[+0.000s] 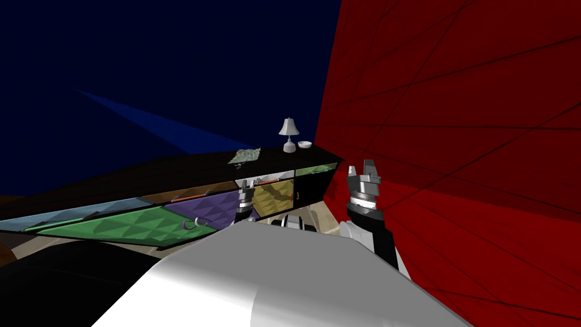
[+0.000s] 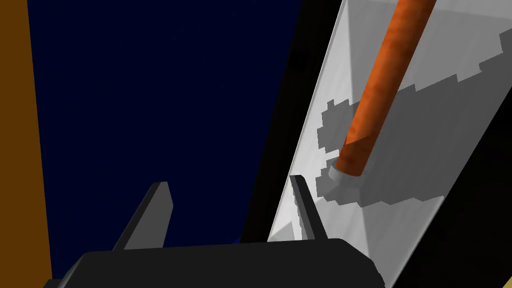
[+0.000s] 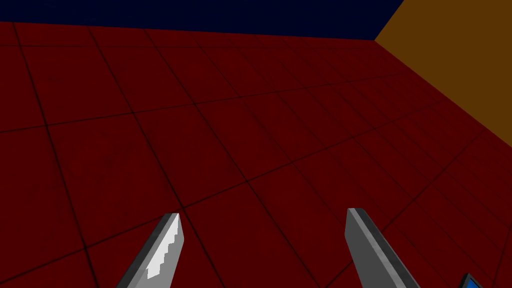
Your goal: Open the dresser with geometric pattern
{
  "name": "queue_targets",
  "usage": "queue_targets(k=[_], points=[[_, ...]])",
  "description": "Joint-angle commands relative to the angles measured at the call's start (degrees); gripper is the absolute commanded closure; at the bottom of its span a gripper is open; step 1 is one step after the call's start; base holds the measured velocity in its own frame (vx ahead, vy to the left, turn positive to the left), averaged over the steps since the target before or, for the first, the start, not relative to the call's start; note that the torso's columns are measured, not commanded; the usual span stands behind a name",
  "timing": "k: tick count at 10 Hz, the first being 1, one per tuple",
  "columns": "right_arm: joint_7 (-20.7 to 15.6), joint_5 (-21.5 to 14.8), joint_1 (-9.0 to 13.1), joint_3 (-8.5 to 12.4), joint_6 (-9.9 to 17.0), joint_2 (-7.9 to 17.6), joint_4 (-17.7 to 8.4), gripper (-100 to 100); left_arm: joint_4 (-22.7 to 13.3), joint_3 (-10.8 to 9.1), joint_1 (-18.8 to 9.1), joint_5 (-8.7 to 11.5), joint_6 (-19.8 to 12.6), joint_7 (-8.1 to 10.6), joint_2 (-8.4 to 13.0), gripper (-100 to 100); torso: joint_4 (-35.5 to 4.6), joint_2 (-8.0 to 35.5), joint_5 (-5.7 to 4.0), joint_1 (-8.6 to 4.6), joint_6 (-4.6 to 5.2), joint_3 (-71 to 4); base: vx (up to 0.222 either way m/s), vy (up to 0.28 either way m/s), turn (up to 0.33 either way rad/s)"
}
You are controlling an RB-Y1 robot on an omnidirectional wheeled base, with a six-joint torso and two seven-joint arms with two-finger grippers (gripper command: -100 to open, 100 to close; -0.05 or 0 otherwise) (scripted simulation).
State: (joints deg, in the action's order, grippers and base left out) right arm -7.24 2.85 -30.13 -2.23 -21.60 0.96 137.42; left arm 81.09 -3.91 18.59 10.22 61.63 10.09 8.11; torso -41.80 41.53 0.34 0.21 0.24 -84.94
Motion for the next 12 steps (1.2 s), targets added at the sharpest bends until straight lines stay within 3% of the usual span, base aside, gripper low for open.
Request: queue_targets(k=[1, 2, 7, 12], points=[[0.0, 0.0, 0.0, 0.0, 0.0, 0.0, 0.0, 0, -3.6, -0.22, -0.2, 0.9, 1.6, 0.55, -0.1, -100, -0.1, 0.0, -0.03, 0.08, 0.08, 0.0, 0.024, -0.084, 0.030], [0.0, 0.0, 0.0, 0.0, 0.0, 0.0, 0.0, 0, -4.2, -0.22, -0.2, 0.9, 1.6, 0.55, -0.1, -100, -0.1, -0.2, -0.03, 0.12, 0.06, -0.1, 0.027, -0.068, 0.011], [0.0, 0.0, 0.0, 0.0, 0.0, 0.0, 0.0, 0, -13.7, -1.46, -1.6, 3.5, 7.4, 1.75, 0.4, -100, -0.4, 0.5, -0.24, -0.11, -0.11, 0.2, 0.040, -0.107, 0.036], [0.0, 0.0, 0.0, 0.0, 0.0, 0.0, 0.0, 0, -19.5, -2.24, -2.4, 5.1, 11.1, 2.52, 1.8, -100, -0.5, 0.8, -0.35, -0.23, -0.24, 0.4, 0.027, -0.082, 0.027]])
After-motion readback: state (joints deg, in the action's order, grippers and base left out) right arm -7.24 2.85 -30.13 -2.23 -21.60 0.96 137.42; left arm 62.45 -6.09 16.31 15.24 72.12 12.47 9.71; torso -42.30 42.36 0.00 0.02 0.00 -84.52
